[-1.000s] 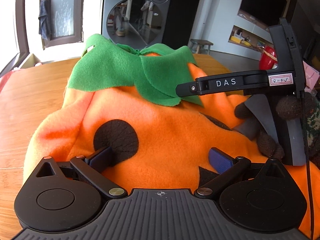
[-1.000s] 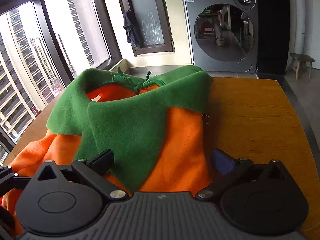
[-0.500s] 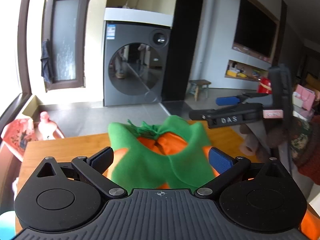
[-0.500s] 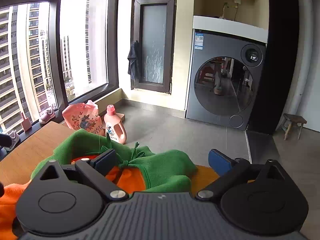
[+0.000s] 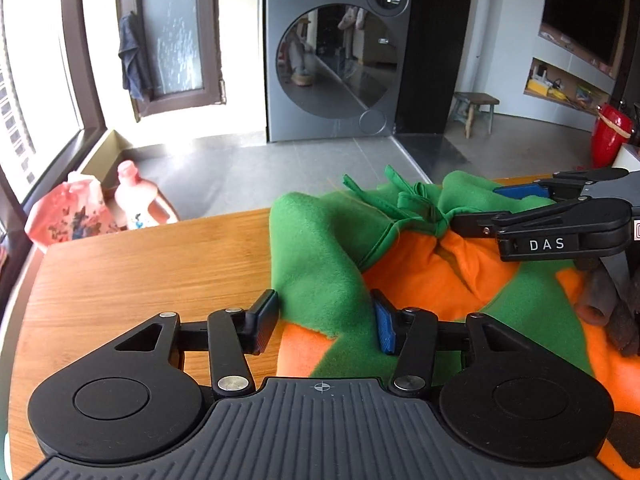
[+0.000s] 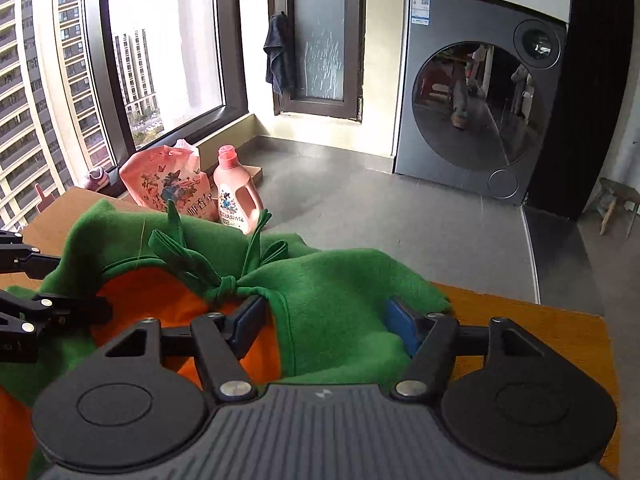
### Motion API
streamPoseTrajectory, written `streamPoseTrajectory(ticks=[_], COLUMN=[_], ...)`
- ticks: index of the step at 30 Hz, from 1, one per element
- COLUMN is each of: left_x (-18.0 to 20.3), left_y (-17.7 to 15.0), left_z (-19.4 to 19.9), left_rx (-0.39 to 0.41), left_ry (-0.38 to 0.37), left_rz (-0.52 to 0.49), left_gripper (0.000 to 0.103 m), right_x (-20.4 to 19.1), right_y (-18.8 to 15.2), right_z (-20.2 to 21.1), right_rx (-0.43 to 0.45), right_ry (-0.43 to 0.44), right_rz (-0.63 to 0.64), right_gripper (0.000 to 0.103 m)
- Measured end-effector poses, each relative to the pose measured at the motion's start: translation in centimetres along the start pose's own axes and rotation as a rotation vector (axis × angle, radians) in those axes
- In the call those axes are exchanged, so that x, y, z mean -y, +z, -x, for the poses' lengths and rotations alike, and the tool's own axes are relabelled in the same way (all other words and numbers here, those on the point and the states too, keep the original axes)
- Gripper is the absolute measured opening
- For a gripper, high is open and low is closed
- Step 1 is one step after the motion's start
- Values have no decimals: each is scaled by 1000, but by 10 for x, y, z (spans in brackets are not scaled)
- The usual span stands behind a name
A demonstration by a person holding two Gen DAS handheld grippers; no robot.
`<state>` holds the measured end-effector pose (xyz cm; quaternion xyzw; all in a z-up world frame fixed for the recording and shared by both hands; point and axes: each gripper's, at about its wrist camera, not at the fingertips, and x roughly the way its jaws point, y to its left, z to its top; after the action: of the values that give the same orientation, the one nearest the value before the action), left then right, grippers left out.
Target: Fold clothes
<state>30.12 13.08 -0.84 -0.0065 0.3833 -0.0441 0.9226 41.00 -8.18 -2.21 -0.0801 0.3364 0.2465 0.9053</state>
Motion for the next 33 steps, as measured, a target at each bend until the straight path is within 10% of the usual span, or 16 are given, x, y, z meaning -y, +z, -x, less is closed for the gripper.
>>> streamPoseTrajectory(ticks=[4,13,19,25,30,33], left_x=[-8,-31,-24,-5,42,61], left_y=[4,-14,-69,-73,-69,-75], left_z=[4,106,190,255,234,186], left_rx=[2,115,177,317,300,189], left_ry=[-49,-354,-397,-397,-601,-521], left_rz=[49,216,171,135,73,43], left_gripper=[28,25,48,75,93,93], right_x=[-15,0,-16,-39,-50,-47], right_y=[2,-10,-78,-134,-142,-139], right_z=[21,168,231,222,230,239], right_rx=[46,184,96,-27,2,14], right_ry=[18,265,417,348,309,290], right_rz=[55,-138,-171,-154,-113,-113], right_gripper=[17,15,15,15,16,21])
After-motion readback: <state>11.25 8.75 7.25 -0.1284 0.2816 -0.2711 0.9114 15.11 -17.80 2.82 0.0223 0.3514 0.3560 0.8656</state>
